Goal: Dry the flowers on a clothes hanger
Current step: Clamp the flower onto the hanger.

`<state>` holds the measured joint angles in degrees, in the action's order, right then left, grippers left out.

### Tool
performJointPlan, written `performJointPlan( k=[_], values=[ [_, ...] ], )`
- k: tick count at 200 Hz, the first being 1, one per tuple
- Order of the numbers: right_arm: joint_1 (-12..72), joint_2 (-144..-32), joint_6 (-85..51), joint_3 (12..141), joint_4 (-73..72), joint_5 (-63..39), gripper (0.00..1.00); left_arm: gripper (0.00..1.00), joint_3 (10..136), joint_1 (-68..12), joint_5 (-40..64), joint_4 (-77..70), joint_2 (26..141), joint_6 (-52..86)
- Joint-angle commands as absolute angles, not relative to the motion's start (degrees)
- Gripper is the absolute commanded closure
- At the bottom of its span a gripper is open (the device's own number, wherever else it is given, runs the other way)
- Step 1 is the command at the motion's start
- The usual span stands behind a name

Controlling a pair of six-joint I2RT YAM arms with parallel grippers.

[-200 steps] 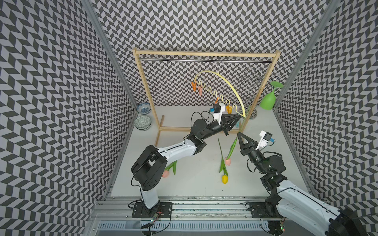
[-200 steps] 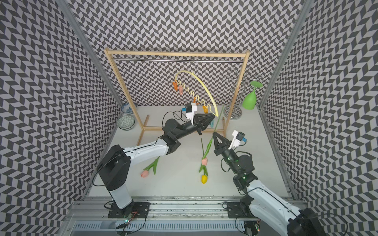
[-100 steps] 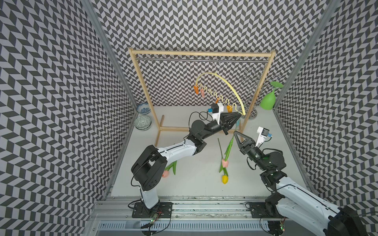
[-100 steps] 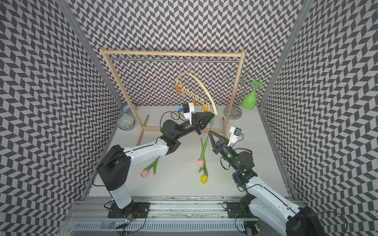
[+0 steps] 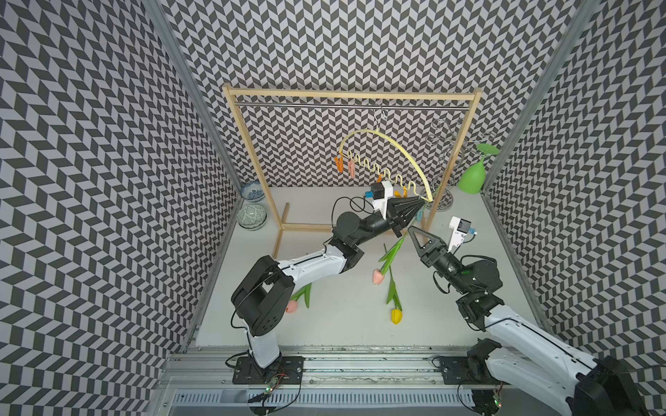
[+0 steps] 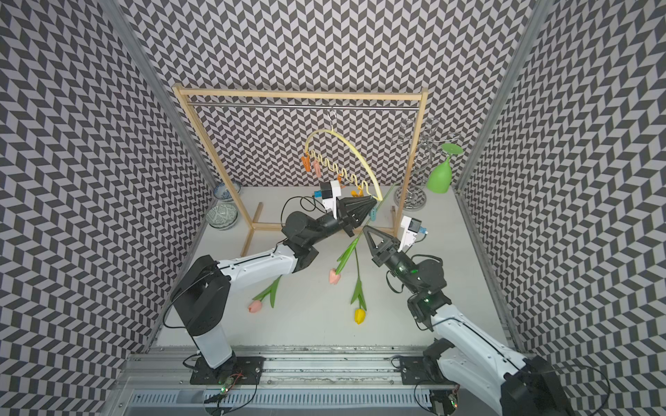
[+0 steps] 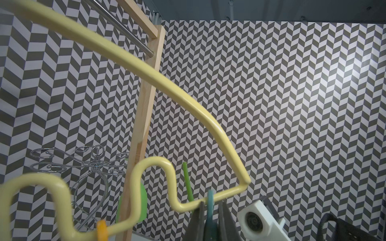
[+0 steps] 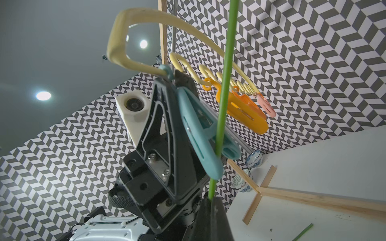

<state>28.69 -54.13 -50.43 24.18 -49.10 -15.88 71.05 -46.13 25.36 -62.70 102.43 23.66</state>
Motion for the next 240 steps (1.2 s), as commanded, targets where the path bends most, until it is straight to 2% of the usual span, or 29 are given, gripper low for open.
performJointPlan(
  k=[1, 11, 28, 47, 77, 131, 177, 202, 229, 240],
  values=[
    [28.58, -52.83, -48.92, 25.66, -51.14, -15.91, 1.00, 0.87, 72.64, -46.57, 26.53, -61.57, 103.36, 23.82],
    [28.49, -52.49, -48.39, 25.75, -50.45, -15.69, 1.00, 0.82, 72.82, -46.54, 26.73, -61.05, 103.43, 23.69],
    [28.55, -52.09, -47.35, 25.75, -49.22, -15.39, 1.00, 0.62, 73.03, -46.52, 26.63, -59.53, 103.20, 23.39],
    [28.40, -51.72, -45.86, 25.67, -47.46, -14.55, 1.00, 0.55, 73.14, -46.42, 26.41, -57.67, 102.62, 22.76],
    [28.20, -50.74, -41.24, 25.39, -44.34, -12.11, 1.00, 0.50, 72.86, -46.41, 25.68, -55.39, 101.41, 20.09],
    [27.96, -51.72, -26.45, 28.91, -36.24, -7.32, 1.00, 0.47, 72.86, -46.41, 24.56, -50.02, 100.36, 16.51],
    [27.97, -52.26, -24.25, 30.51, -33.78, -6.55, 1.00, 0.41, 72.08, -46.37, 22.59, -44.55, 98.28, 11.77],
    [28.01, -51.65, -24.34, 30.06, -33.75, -5.39, 0.96, 0.30, 71.45, -46.28, 20.19, -40.68, 96.07, 8.89],
    [28.09, -50.47, -24.43, 29.66, -33.49, -4.49, 0.71, 0.22, 69.26, -46.15, 18.48, -38.06, 93.37, 6.88],
    [28.01, -49.99, -24.35, 29.54, -33.28, -4.25, 0.69, 0.19, 67.65, -46.06, 18.03, -38.32, 92.26, 6.69]
  ],
)
